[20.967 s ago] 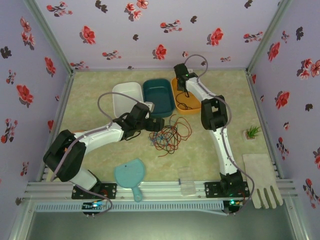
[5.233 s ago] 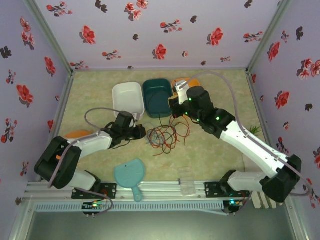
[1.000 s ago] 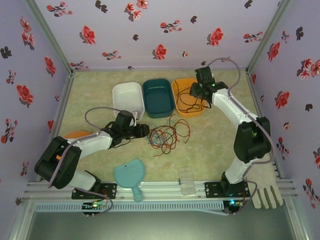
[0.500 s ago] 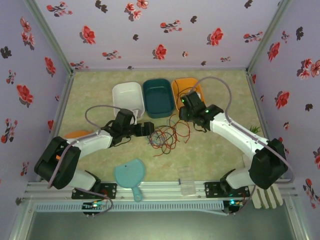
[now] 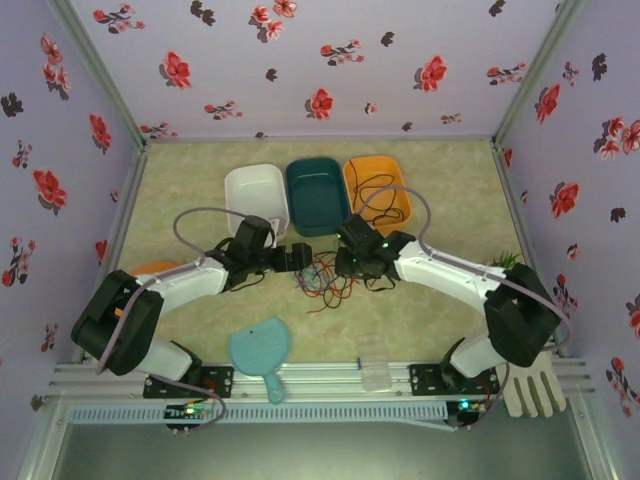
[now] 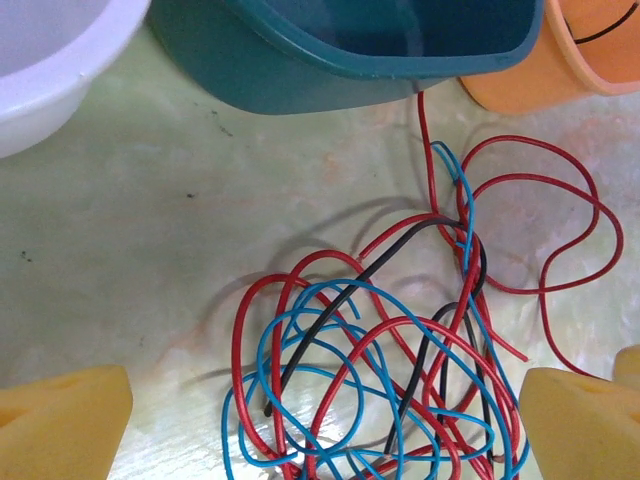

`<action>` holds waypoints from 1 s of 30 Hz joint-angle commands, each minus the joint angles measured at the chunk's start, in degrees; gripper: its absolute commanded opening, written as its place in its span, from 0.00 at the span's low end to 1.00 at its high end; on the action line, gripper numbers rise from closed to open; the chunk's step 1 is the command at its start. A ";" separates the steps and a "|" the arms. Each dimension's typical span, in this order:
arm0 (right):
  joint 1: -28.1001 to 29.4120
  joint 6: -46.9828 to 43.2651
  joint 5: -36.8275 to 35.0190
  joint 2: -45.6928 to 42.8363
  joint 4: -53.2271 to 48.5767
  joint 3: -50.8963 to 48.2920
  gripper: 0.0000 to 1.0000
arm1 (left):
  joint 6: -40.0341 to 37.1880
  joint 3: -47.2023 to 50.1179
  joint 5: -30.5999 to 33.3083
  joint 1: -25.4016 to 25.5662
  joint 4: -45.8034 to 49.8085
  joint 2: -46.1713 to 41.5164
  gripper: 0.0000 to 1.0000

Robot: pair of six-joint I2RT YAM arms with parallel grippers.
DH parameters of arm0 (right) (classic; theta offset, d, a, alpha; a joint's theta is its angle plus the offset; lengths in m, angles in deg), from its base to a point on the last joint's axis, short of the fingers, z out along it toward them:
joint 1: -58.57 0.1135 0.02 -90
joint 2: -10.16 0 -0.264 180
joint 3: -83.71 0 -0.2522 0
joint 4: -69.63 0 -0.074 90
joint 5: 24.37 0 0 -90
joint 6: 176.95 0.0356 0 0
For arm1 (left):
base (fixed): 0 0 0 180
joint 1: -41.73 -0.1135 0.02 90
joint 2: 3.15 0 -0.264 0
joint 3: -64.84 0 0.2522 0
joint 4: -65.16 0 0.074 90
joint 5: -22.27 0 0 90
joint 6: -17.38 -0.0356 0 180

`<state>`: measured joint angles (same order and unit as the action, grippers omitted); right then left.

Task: Untangle the cables

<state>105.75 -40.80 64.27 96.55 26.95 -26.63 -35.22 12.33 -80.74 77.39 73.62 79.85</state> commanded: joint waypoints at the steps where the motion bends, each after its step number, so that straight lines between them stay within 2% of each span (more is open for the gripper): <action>1: 0.31 4.00 1.58 1.06 0.95 -0.94 0.28 | -0.31 -0.82 1.90 0.53 0.57 0.14 1.00; 23: 0.36 6.58 0.25 8.69 -1.13 2.36 0.18 | 0.03 -0.11 2.73 1.42 -0.41 0.71 1.00; 30: 0.36 7.19 0.31 10.10 -2.84 2.96 0.21 | 0.12 0.16 2.72 1.43 -0.65 1.00 1.00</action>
<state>105.83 -35.22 65.69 105.97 26.84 -25.04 -35.22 12.33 -78.82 78.39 73.55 80.13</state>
